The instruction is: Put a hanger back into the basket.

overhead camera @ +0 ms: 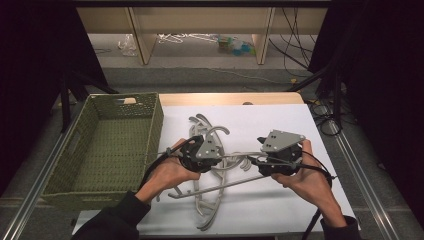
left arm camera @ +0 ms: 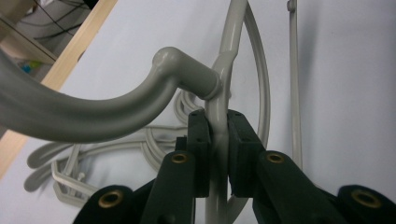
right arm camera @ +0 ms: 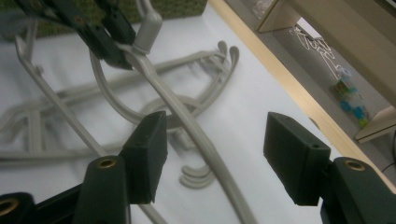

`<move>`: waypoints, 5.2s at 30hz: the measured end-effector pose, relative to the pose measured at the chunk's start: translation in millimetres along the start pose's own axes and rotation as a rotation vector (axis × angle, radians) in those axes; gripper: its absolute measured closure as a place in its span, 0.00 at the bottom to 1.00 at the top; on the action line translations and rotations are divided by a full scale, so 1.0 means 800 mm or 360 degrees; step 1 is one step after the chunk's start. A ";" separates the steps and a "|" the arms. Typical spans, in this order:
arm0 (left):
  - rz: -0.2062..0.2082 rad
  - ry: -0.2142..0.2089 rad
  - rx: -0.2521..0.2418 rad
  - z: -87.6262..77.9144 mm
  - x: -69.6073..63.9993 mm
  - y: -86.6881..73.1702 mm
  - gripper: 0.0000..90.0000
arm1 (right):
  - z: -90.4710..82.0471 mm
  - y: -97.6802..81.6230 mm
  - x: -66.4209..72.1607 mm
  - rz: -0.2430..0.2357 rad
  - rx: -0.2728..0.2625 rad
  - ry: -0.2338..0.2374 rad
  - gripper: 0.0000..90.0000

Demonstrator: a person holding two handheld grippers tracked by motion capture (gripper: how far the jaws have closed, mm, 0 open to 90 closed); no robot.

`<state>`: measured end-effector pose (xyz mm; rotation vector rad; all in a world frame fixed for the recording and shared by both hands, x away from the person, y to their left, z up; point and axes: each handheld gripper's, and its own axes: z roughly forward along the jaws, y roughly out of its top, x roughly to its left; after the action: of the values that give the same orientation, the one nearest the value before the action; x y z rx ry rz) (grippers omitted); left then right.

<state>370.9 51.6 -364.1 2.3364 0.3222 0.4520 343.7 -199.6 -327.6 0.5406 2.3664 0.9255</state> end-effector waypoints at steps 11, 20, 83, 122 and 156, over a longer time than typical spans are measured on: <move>-0.0414 -0.0004 -0.0141 -0.040 0.047 -0.018 0.90 | -0.013 -0.021 0.024 0.0233 -0.0139 0.0101 0.38; -0.0618 -0.0012 -0.0296 -0.077 0.071 -0.022 0.90 | 0.009 -0.064 0.045 0.0327 -0.0069 0.0172 0.37; -0.0952 0.0660 0.0068 -0.237 0.214 -0.241 0.90 | 0.036 -0.090 0.049 0.0383 0.0065 0.0242 0.29; -0.1175 0.0677 0.0290 -0.175 0.210 -0.307 0.89 | 0.039 -0.093 0.049 0.0369 0.0094 0.0246 0.29; -0.1068 0.0557 -0.0479 -0.208 0.074 -0.206 0.39 | 0.050 -0.096 0.052 0.0444 0.0063 0.0270 0.28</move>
<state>340.5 291.0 -353.6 1.7146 1.0799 0.5213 323.0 -210.4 -420.6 0.8556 2.5068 1.0852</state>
